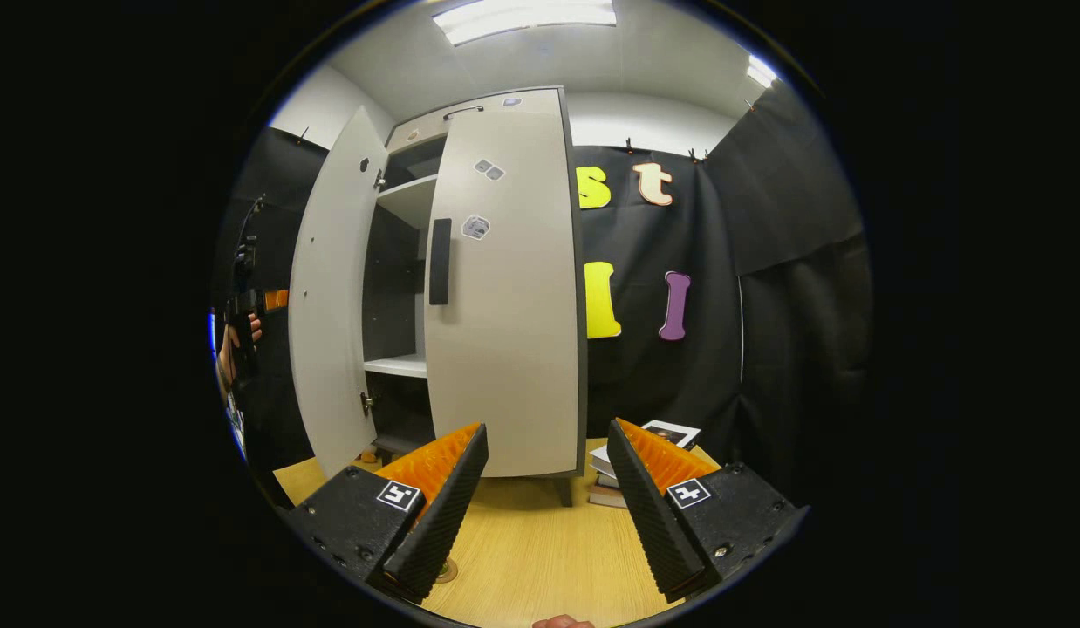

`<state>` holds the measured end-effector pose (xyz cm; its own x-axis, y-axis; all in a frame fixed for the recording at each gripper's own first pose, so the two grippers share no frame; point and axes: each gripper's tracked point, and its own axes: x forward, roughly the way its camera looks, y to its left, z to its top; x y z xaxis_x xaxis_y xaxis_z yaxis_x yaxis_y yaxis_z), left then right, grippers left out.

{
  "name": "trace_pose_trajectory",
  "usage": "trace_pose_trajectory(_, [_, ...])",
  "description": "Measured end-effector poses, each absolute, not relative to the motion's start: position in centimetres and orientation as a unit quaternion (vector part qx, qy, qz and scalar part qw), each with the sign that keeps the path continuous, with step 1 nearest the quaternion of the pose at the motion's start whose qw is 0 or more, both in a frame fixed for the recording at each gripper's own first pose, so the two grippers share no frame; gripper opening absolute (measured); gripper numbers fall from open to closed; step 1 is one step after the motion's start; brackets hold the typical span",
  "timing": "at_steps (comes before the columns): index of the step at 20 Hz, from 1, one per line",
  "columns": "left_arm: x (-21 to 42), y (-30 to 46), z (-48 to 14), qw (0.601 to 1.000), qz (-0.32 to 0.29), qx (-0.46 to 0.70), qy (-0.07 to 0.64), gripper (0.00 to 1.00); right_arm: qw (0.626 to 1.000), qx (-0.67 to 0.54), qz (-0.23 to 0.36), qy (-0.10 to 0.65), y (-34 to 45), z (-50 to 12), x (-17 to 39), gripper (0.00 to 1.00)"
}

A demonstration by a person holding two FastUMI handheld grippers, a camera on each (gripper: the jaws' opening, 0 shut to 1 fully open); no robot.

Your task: Grasp the bottle in the cabinet with the left hand and place it on the coaster, then close the right door with the right hand and the left door with the left hand.

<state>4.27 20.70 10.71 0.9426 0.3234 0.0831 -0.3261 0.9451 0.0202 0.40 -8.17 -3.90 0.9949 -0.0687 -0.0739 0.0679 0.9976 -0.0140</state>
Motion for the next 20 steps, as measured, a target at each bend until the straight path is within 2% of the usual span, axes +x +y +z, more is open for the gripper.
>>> trace_pose_trajectory(2, [5.5, 18.5, 11.2, 0.988, 0.14, 0.033, -0.048, 0.94, 0.999, -0.004, -0.041, 0.035, -8.4, -3.6, 0.1, 0.84])
trace_pose_trajectory(3, [6.0, 17.6, 11.4, 0.989, 0.129, 0.043, -0.053, 0.99, 0.998, -0.007, -0.045, 0.034, -8.6, -3.4, 0.0, 0.84])
trace_pose_trajectory(7, [7.5, 14.3, 10.3, 0.994, 0.083, 0.045, -0.05, 0.99, 0.997, -0.008, -0.065, 0.033, -9.7, -3.3, -0.9, 0.84])
trace_pose_trajectory(15, [7.3, 13.1, 9.0, 0.996, 0.079, 0.014, -0.043, 0.99, 0.996, -0.011, -0.079, 0.028, -10.1, -2.8, -1.4, 0.84])
trace_pose_trajectory(16, [7.1, 12.5, 8.4, 0.996, 0.075, 0.008, -0.036, 0.91, 0.997, -0.008, -0.076, 0.028, -9.8, -2.8, -1.2, 0.84])
trace_pose_trajectory(18, [6.3, 11.5, 6.9, 0.997, 0.071, -0.003, -0.026, 0.99, 0.997, -0.004, -0.069, 0.029, -9.1, -3.0, -0.7, 0.84])
trace_pose_trajectory(20, [5.4, 10.6, 5.7, 0.997, 0.077, -0.005, -0.026, 0.99, 0.998, -0.001, -0.059, 0.033, -8.4, -3.3, -0.2, 0.84])
